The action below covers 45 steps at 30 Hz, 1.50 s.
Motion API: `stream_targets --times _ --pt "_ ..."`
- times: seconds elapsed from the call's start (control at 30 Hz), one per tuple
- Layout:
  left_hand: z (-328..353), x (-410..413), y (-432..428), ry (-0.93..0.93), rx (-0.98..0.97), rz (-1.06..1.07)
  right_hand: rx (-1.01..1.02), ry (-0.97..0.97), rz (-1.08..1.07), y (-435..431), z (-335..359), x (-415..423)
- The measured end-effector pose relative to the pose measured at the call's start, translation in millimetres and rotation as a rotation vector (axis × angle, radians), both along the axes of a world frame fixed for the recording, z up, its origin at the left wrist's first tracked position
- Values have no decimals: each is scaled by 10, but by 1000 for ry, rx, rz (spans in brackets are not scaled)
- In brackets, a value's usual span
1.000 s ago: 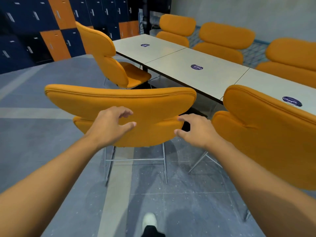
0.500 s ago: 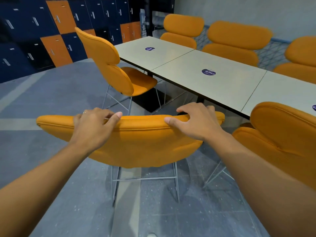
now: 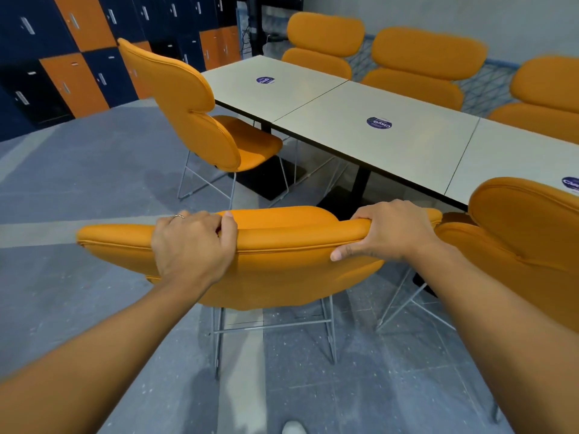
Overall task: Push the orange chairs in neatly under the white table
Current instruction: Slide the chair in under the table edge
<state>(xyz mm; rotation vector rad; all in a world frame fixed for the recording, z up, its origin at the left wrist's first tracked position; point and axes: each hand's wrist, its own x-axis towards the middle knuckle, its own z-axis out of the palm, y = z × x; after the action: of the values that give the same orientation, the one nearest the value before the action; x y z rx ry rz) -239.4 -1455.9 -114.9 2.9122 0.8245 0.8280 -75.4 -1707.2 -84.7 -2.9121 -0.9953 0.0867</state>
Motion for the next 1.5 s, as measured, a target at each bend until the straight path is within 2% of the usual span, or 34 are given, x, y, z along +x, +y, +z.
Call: stream_targets --times 0.37,0.73,0.83,1.0,1.17,1.5 --pt "-32 -454 395 -122 42 -235 81 -78 -196 51 -30 -1102" --pt "16 -702 818 -196 33 -459 40 -160 -373 300 -91 -2090" --pt "34 -635 850 -192 43 -480 128 -160 -421 336 -71 -2084" --pt "-12 -462 992 -186 55 -490 159 -361 -511 528 -143 -1984" --pt "51 -150 1207 -152 38 -474 198 -448 -580 762 -152 -1707" --pt "54 683 1324 -160 40 -502 259 -496 -659 891 -238 -889"
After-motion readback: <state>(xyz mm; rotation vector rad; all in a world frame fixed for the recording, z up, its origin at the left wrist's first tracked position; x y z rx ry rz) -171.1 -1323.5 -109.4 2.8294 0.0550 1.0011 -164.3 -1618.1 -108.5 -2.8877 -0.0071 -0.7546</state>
